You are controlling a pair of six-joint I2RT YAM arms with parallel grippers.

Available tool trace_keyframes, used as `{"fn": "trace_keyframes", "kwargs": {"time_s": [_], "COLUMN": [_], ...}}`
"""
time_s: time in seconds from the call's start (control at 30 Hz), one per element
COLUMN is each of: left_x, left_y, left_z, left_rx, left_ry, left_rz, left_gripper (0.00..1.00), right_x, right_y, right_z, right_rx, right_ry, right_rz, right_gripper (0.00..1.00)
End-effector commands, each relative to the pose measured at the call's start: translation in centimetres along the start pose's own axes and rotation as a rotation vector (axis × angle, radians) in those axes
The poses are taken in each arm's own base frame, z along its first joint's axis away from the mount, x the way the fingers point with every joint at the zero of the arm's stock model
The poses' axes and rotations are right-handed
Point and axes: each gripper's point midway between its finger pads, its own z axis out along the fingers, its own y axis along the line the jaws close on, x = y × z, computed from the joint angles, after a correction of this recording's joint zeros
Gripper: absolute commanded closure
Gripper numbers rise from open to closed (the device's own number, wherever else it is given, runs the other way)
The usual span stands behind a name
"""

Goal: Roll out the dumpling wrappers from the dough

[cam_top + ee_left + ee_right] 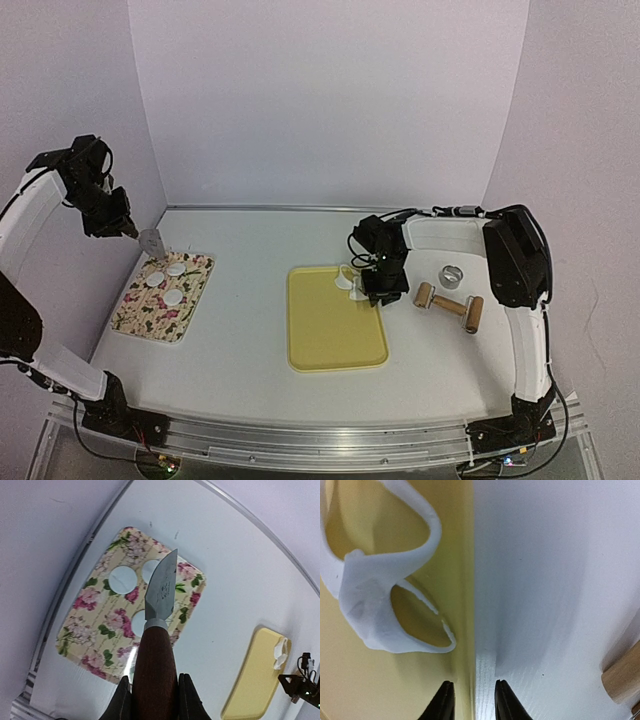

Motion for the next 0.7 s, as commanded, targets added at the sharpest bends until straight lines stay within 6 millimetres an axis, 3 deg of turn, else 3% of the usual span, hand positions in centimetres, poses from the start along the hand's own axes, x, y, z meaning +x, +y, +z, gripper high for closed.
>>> {"fn": "trace_keyframes", "kwargs": {"time_s": [0.0,0.23,0.4,0.57,0.67], "left_x": [-2.3,-0.6,1.0,3.2,3.8], "left_y": [-5.6,-9.0,-11.3,-15.4,-16.8], "left_z": [-1.9,-1.9,-1.0,2.4,4.4], "left_rx": [0.316,0.601,0.768,0.761,0.790], "left_ry": [-0.112,-0.120,-0.143,-0.104,-0.099], "left_rz": [0.003,-0.001,-0.011,0.063,0.048], "left_gripper": [1.00,1.00,1.00,1.00,1.00], "right_x": [-1.7,-2.4,-2.8,-4.1,-4.8], "right_y": [-0.8,-1.7,-4.4,-8.4,-11.2], "right_z": [-4.0,-8.5,-11.1,-13.2,-14.7], "right_rx": [0.024,0.008,-0.052,-0.120,-0.180], "right_ry": [-0.111,-0.193,-0.214,-0.268,-0.337], "right_rz": [0.015,0.030,0.074,0.135,0.190], "right_gripper": [0.58,0.41,0.36,0.27,0.23]}}
